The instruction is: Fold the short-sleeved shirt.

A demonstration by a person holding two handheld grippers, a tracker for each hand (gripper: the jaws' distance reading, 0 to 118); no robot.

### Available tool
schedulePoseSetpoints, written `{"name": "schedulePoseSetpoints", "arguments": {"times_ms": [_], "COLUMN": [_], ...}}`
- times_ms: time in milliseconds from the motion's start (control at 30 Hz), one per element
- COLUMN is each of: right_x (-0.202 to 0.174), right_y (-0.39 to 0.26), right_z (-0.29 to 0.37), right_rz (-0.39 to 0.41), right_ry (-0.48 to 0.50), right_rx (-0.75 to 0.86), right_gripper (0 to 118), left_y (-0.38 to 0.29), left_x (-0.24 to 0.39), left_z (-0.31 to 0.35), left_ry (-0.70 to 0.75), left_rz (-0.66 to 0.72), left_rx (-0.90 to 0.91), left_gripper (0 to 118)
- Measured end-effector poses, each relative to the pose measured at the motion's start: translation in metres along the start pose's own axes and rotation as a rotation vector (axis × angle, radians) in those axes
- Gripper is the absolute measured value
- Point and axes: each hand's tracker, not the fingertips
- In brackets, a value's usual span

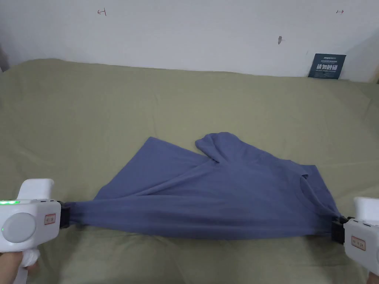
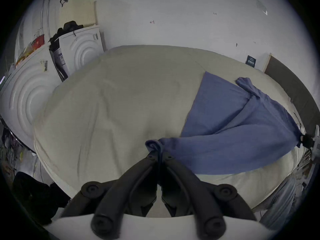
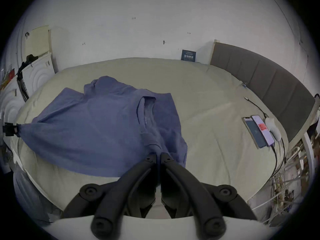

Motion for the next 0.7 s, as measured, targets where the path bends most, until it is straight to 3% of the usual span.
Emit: {"name": "schedulePoseSetpoints", "arguments": {"times_ms": [200, 233, 267, 300, 333, 367, 400, 467, 533, 567, 633, 667, 700], "right_x": [-0.002, -0.005, -0.008, -0.012, -0.017, -0.027, -0.037, -0.06, -0.084, -0.094, -0.115, -0.125, -0.134], "right_y": [-0.001, -0.001, -0.002, -0.001, -0.004, -0.006, -0.005, -0.008, 0.013, 0.013, 0.012, 0.009, 0.007], "right_z": [-0.007, -0.005, -0.004, -0.003, 0.003, 0.009, 0.014, 0.021, 0.033, 0.036, 0.039, 0.04, 0.04], "right_rz": [0.005, 0.012, 0.014, 0.026, 0.036, 0.053, 0.074, 0.088, 0.059, 0.036, 0.015, 0.015, 0.019], "right_ry": [-0.006, -0.012, -0.03, -0.03, -0.024, 0.01, 0.002, 0.038, 0.112, 0.141, 0.173, 0.168, 0.182], "right_rx": [-0.013, -0.033, -0.025, -0.026, -0.015, 0.036, 0.03, 0.096, 0.123, 0.134, 0.158, 0.17, 0.164], "right_gripper": [4, 10, 29, 82, 118, 114, 109, 111, 103, 89, 9, 0, 0], "left_y": [0.001, 0.001, -0.001, -0.001, -0.001, -0.004, -0.004, -0.005, -0.005, -0.005, -0.008, -0.01, -0.01], "left_x": [0.0, 0.0, 0.0, 0.0, 0.0, -0.002, -0.001, 0.001, -0.004, -0.006, -0.011, -0.016, -0.021], "left_z": [-0.006, -0.007, -0.004, -0.002, -0.003, -0.002, 0.004, 0.006, 0.018, 0.023, 0.026, 0.03, 0.033], "left_ry": [-0.009, -0.018, -0.026, -0.029, -0.028, -0.021, -0.018, -0.017, -0.021, -0.017, -0.024, -0.012, -0.052], "left_rz": [-0.012, -0.017, -0.022, -0.03, -0.032, -0.024, -0.012, -0.005, 0.018, 0.026, 0.047, 0.059, 0.07], "left_rx": [-0.018, -0.025, -0.024, -0.022, -0.03, -0.019, 0.053, 0.027, 0.058, 0.068, 0.091, 0.085, 0.066], "left_gripper": [3, 3, 11, 47, 89, 118, 117, 113, 101, 83, 0, 0, 0]}}
